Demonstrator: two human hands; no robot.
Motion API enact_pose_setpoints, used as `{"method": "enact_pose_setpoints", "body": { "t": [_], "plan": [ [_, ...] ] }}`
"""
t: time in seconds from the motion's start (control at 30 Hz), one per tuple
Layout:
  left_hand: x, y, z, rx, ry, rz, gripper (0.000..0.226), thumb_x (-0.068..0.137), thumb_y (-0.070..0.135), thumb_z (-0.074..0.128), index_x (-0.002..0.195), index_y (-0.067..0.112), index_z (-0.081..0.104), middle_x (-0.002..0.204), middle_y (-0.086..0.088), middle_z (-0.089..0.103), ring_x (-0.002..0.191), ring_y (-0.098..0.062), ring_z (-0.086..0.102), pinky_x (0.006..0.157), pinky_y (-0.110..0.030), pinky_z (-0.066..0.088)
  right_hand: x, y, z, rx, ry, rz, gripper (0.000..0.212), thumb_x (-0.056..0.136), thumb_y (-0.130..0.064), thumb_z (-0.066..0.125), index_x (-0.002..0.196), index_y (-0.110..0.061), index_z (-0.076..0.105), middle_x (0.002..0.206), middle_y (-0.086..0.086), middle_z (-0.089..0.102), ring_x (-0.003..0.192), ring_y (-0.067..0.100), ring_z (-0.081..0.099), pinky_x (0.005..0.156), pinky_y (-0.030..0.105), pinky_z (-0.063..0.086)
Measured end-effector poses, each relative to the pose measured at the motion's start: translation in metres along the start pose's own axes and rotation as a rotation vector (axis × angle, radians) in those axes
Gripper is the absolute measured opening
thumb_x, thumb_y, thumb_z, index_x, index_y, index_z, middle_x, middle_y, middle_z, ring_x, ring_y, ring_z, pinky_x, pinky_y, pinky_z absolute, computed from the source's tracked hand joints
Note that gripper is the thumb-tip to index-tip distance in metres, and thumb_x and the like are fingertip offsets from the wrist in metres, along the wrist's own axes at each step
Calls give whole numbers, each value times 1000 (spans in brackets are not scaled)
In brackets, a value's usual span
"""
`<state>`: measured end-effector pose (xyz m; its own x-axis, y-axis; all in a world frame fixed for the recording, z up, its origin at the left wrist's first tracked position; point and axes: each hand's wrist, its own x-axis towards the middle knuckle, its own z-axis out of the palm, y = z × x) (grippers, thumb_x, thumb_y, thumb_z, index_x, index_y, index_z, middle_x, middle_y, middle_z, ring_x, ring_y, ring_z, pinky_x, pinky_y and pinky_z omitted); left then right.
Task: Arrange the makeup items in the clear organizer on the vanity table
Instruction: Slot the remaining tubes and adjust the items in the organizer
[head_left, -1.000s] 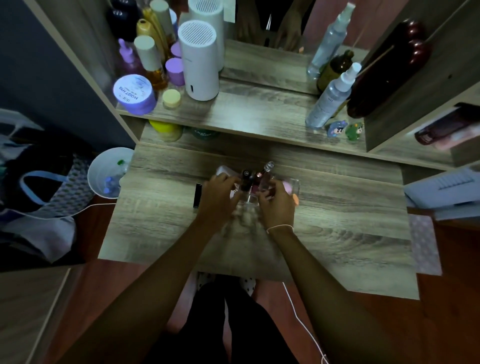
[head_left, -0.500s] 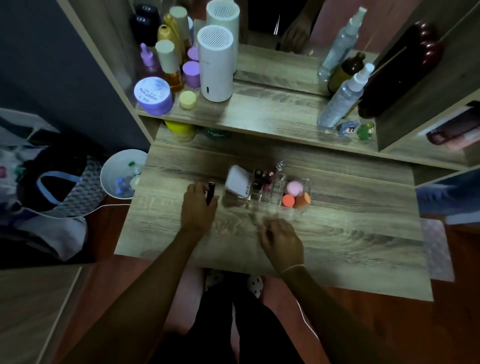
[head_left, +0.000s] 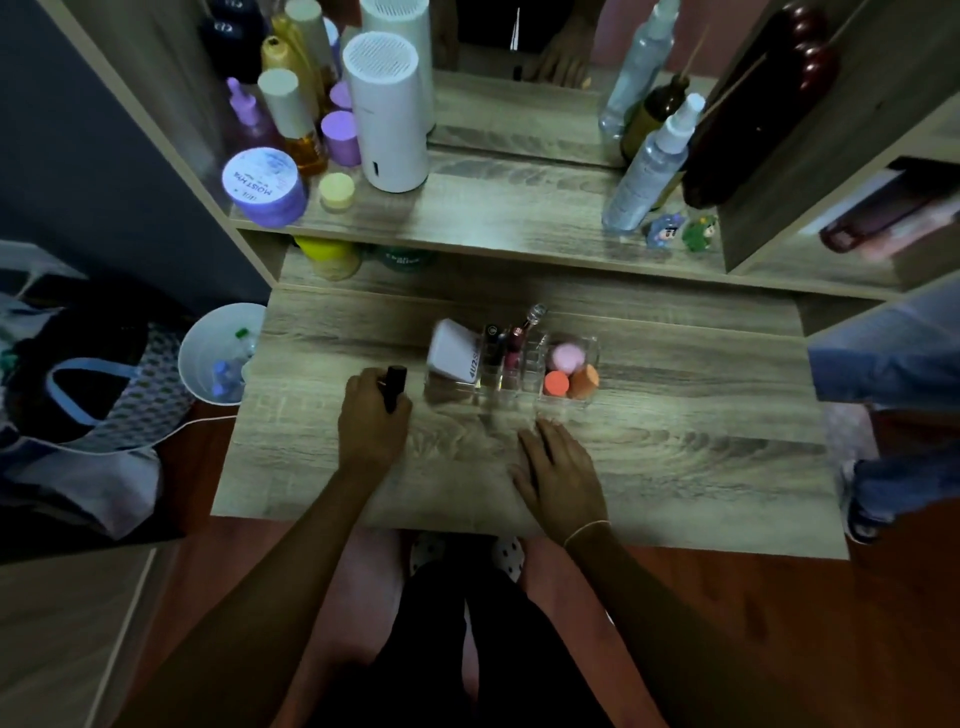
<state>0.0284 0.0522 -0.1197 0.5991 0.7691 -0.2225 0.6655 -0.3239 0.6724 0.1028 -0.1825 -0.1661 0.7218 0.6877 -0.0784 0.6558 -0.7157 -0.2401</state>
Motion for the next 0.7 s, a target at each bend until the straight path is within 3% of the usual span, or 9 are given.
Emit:
{"method": "enact_pose_setpoints", "body": {
  "t": [0.1, 0.17, 0.23, 0.37, 0.5, 0.7],
  "plan": [
    [-10, 7, 2, -98, 16, 85, 26, 82, 13, 67, 103, 7, 54, 102, -14, 60, 85, -27, 61, 72, -36, 50, 2, 4, -1, -21, -1, -16, 48, 90, -44, 52, 128, -15, 55, 134, 15, 57, 124, 33, 53, 105, 48, 41],
    [-15, 18, 7, -174, 0, 164, 26, 81, 18, 70, 101, 15, 54, 93, -2, 64, 74, -11, 61, 63, -14, 48, 2, 5, 0, -29, -3, -26, 48, 90, -45, 51, 128, -15, 54, 134, 15, 57, 125, 32, 52, 109, 51, 37],
    [-17, 32, 13, -177, -18, 230, 27, 84, 22, 68, 106, 19, 54, 88, 7, 62, 69, -4, 58, 57, -6, 40, 1, 6, 1, -6, -5, -24, 48, 90, -43, 54, 129, -15, 54, 134, 15, 57, 126, 33, 52, 109, 51, 35],
    [-12, 58, 23, -95, -57, 341, 24, 90, 21, 55, 112, 13, 58, 95, -8, 68, 79, -21, 63, 64, -28, 47, 1, 6, -1, 33, -18, -21, 49, 89, -41, 56, 130, -14, 53, 135, 15, 55, 128, 33, 49, 110, 52, 35],
    [-3, 66, 28, 72, -102, 429, 26, 85, 16, 57, 110, 8, 61, 98, -16, 63, 82, -27, 61, 64, -30, 43, 3, 10, -5, 29, -14, -66, 48, 86, -35, 63, 127, -11, 56, 132, 18, 58, 123, 36, 53, 107, 51, 38],
    [3, 69, 26, 94, -156, 464, 25, 78, 12, 71, 98, 4, 59, 94, -17, 63, 80, -28, 62, 64, -35, 49, 4, 13, -9, 51, 9, -101, 47, 84, -32, 66, 124, -8, 59, 128, 20, 60, 119, 37, 56, 104, 52, 43]
  ]
}}
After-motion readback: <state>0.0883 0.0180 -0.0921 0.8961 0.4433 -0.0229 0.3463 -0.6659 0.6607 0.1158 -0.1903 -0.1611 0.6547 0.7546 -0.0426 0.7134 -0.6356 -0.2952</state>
